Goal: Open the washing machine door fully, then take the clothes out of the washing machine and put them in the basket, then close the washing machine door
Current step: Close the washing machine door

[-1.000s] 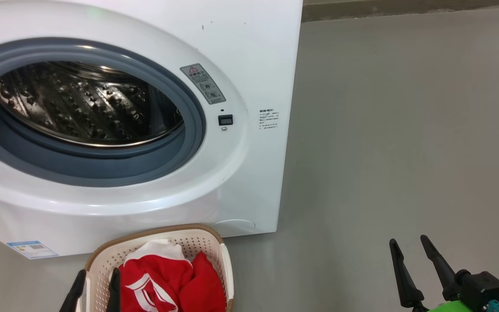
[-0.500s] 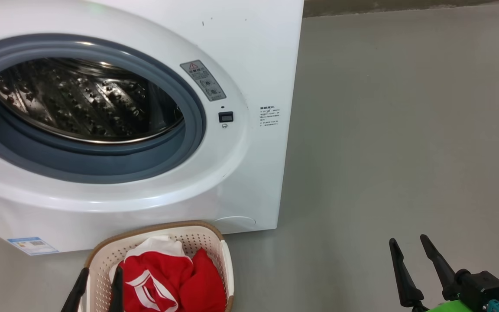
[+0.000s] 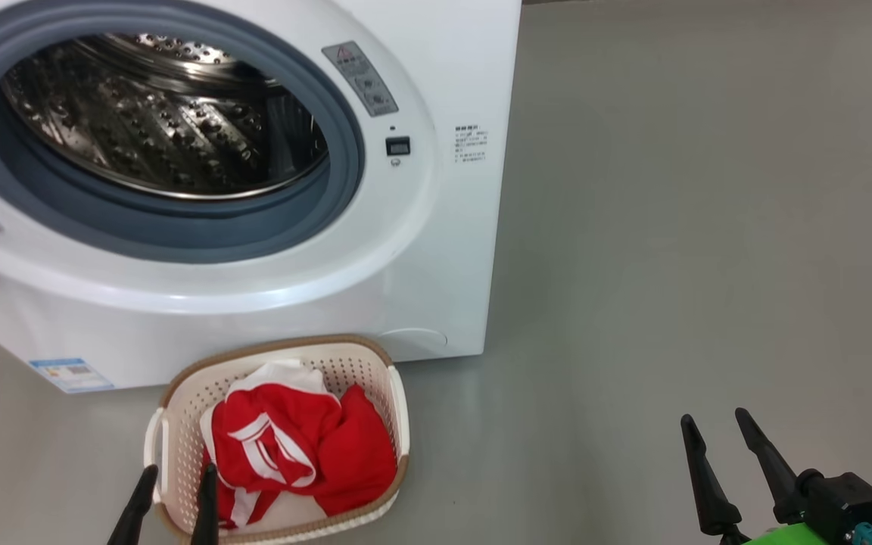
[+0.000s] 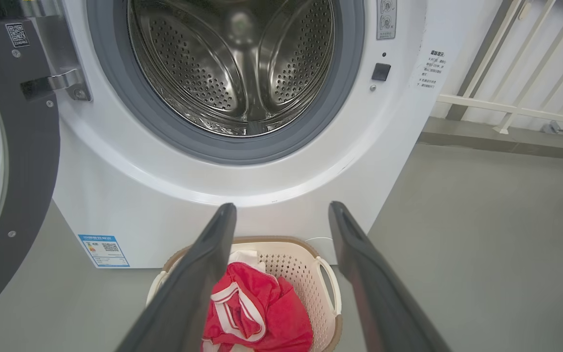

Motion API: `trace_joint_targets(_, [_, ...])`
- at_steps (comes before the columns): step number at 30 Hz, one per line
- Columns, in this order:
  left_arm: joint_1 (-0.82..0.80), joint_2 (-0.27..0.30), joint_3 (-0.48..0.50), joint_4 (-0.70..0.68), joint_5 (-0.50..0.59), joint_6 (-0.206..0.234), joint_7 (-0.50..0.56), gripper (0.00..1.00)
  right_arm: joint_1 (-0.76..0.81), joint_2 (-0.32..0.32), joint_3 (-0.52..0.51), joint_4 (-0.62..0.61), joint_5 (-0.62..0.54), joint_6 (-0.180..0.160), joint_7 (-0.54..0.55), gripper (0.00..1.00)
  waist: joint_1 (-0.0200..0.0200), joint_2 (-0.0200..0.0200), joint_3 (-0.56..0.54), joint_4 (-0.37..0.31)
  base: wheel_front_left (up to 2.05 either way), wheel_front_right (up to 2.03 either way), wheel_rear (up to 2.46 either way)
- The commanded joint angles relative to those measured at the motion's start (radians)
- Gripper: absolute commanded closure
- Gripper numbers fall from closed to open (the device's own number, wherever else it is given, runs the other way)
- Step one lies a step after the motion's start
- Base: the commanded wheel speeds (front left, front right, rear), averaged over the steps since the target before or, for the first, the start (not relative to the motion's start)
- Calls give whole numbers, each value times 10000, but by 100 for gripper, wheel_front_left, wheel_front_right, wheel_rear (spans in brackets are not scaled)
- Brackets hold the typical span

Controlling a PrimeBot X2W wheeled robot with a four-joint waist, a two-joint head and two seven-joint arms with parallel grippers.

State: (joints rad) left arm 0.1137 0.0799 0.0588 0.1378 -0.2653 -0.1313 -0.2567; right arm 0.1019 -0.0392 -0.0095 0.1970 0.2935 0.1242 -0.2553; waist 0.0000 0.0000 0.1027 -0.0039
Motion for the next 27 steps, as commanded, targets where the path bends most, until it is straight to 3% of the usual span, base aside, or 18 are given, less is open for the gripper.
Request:
trace_joint_targets(1, [-365,111,281,-269,-33,6,-51,0,-262,-110,209,-254,-32,65,-65,0,0,0,16,14,-132,132,0])
trace_joint_targets(8, [-361,75,330,-288,39,6,-51,0,-272,-110,218,-255,-24,65,-65,0,0,0,40,58,-79,79,0])
trace_joint_targets(21, [-411,-9,391,-240,96,6,-51,0,-301,-110,202,-256,-53,65,-65,0,0,0,67,137,-3,3,0])
trace_joint_targets(27, [-518,-81,344,-70,52,6,-51,0,-185,-110,170,-239,-116,65,-65,0,0,0,39,623,0,0,0])
